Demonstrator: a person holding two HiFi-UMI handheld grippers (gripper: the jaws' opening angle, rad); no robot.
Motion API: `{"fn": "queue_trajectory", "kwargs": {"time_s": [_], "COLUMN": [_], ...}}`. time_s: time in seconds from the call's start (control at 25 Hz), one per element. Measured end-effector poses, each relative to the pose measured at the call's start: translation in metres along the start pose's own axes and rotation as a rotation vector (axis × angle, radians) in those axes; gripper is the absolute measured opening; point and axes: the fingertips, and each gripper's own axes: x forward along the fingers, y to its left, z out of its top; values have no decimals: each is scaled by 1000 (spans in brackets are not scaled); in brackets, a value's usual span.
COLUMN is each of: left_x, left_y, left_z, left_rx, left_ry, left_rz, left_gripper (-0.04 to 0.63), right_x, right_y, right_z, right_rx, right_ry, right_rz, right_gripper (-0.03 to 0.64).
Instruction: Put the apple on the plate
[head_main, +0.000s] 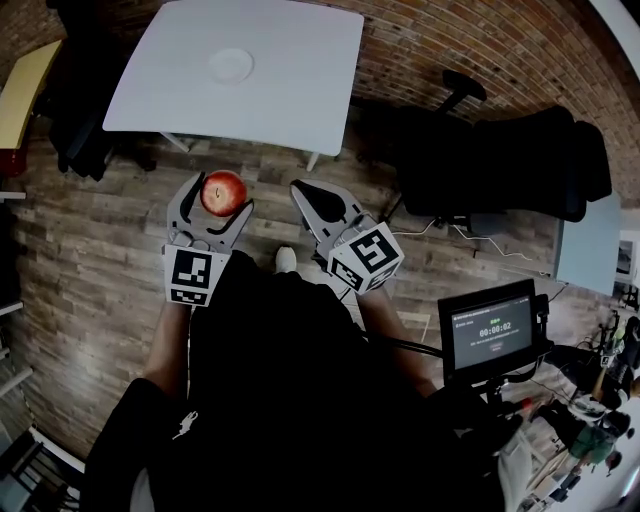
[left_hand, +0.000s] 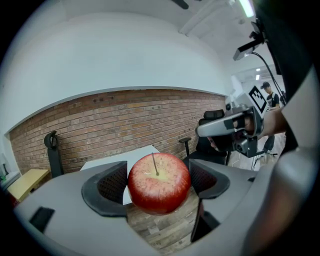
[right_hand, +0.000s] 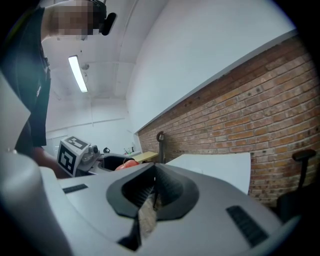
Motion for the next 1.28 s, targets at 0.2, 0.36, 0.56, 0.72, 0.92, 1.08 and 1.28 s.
{"fn": "queue_trajectory", "kwargs": {"time_s": [0.2,0.36,0.56,0.72,0.92,1.08,1.28], "left_x": [5,8,9,5,14,64,48], "left_y": [-5,-5,-5,-1,6,13,33], "left_z": [1,0,1,0,2,3,6], "left_rx": [2,4,5,1,-6,-9,-9], "left_ry": [0,-1,-8,-13,-9,-31,-30], "left_rz": [-5,-2,1,16,21,4,0], "left_gripper": [393,393,393,393,393,393,393], "right_x": [-10,-13,-11,-7,-2,15,32], "right_y": [-5,-12,-12,-7,-16,-58,-38], "right_z": [-4,-8,-7,-8,-3,-5,4], "right_rx": [9,10,1,-6,-3,-13,-14], "right_ry": [-2,1,-1,5,10,8,13], "right_rz": [-13,-20,-13,2,5,-10,-4], "right_gripper": [4,5,3,3,3,3,4]}}
